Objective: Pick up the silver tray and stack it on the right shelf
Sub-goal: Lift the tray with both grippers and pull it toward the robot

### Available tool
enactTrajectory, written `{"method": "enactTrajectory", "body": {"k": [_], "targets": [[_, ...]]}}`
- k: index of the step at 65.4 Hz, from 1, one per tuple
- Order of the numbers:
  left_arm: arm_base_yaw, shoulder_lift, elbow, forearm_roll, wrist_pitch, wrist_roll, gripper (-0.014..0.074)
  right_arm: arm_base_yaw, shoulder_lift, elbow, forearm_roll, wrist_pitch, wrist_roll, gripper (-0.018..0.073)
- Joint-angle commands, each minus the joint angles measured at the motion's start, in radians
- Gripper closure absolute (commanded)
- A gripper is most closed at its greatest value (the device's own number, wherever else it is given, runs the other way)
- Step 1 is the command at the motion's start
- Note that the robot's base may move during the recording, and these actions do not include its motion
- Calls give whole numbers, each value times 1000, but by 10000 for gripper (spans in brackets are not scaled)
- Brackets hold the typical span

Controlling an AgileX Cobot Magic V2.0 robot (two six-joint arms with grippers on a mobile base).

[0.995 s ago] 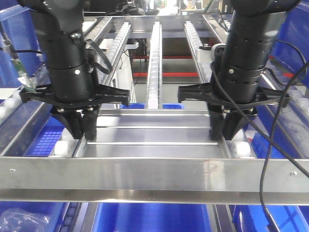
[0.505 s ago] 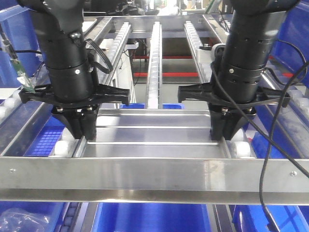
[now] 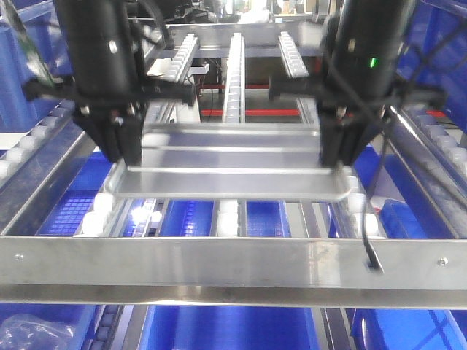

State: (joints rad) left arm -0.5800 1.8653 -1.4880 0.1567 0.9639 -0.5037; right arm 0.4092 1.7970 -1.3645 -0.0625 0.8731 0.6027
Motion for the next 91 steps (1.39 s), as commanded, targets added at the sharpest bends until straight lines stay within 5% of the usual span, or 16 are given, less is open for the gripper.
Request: {"method": "enactTrajectory", "body": {"k": [1, 21, 33, 53, 91], "targets": [[-5, -83, -32, -41, 41, 20, 687, 8, -92, -40, 8, 43, 51, 500], [-29, -212, 55, -89, 75, 16, 687, 106, -229, 87, 7, 51, 129, 500], [-74, -348, 235, -82, 14, -84, 687, 145, -320, 182, -19, 38, 189, 500], [-242, -523, 439, 31, 52, -313, 687, 294, -481, 343, -135, 73, 402, 500], [-598, -661, 538, 98, 213, -642, 687, 620, -685, 449, -219, 302, 640, 500]]}}
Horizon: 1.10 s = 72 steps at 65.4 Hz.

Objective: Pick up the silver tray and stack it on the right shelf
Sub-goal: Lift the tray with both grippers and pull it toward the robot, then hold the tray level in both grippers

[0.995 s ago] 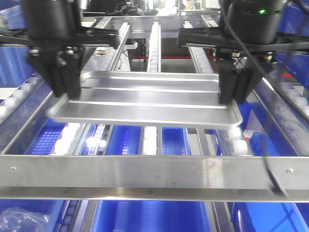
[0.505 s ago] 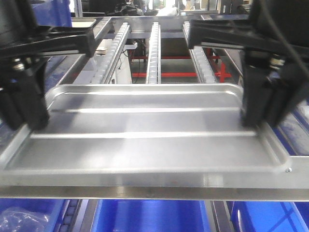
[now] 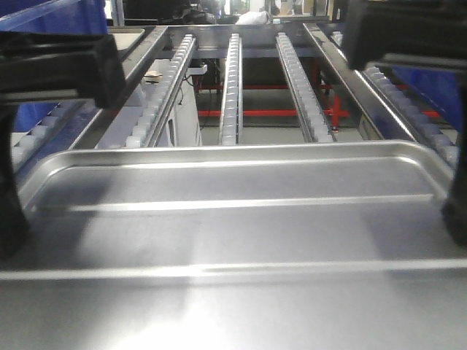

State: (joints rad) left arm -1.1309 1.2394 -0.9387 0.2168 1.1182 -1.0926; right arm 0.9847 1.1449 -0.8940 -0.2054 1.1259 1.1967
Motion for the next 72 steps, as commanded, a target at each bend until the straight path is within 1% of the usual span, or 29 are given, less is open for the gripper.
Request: {"method": "enactTrajectory", "body": {"k": [1, 6, 9, 20, 52, 72], "targets": [[-56, -38, -11, 42, 62, -59, 687, 54, -34, -22, -78, 53, 53, 500], [-98, -44, -10, 64, 83, -99, 687, 104, -37, -22, -88, 68, 92, 500], [-115, -48, -10, 68, 92, -104, 687, 129, -37, -22, -96, 71, 108, 500], [-117, -67, -10, 38, 92, -106, 687, 169, -37, -22, -98, 75, 143, 500], [-117, -101, -10, 46, 114, -98, 687, 170, -37, -22, -98, 112, 143, 500], [-117, -101, -10, 46, 116, -98, 687, 170, -37, -22, -98, 104, 143, 500]]}}
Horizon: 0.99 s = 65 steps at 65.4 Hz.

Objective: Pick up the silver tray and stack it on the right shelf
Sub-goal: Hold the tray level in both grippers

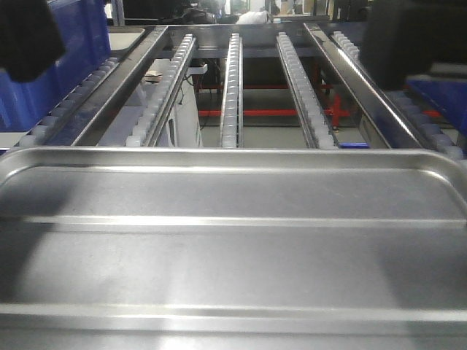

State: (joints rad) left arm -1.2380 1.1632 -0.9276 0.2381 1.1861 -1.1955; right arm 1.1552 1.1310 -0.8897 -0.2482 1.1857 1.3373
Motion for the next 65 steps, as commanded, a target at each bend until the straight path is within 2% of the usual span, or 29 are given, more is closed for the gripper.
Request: {"method": "enactTrajectory", "body": {"k": [1, 11, 29, 65], "targets": [[-10, -24, -21, 25, 48, 5, 687, 0, -24, -26, -56, 44, 3, 500], [-10, -24, -21, 25, 60, 5, 687, 0, -24, -26, -56, 48, 3, 500], [-10, -24, -21, 25, 150, 5, 687, 0, -24, -26, -56, 58, 3, 500], [-10, -24, -21, 25, 150, 5, 687, 0, -24, -26, -56, 58, 3, 500]]}}
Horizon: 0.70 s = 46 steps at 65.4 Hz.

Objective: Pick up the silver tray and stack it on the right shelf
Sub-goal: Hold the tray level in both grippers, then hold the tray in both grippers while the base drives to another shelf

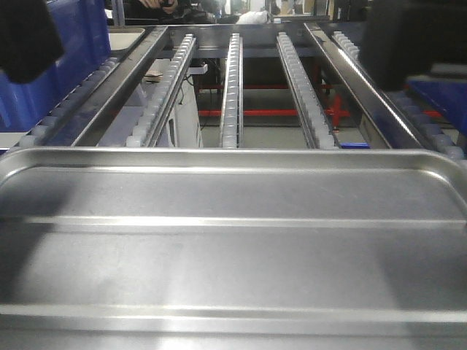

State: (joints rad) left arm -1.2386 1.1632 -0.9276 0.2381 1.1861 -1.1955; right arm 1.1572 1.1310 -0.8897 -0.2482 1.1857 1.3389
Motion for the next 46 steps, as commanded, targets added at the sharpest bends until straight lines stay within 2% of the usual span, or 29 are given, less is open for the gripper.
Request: {"method": "enactTrajectory", "body": {"k": [1, 46], "targets": [[-9, -24, -21, 25, 150, 5, 687, -2, -24, -26, -56, 58, 1, 500], [-9, -24, -21, 25, 150, 5, 687, -2, -24, -26, -56, 59, 1, 500]]}}
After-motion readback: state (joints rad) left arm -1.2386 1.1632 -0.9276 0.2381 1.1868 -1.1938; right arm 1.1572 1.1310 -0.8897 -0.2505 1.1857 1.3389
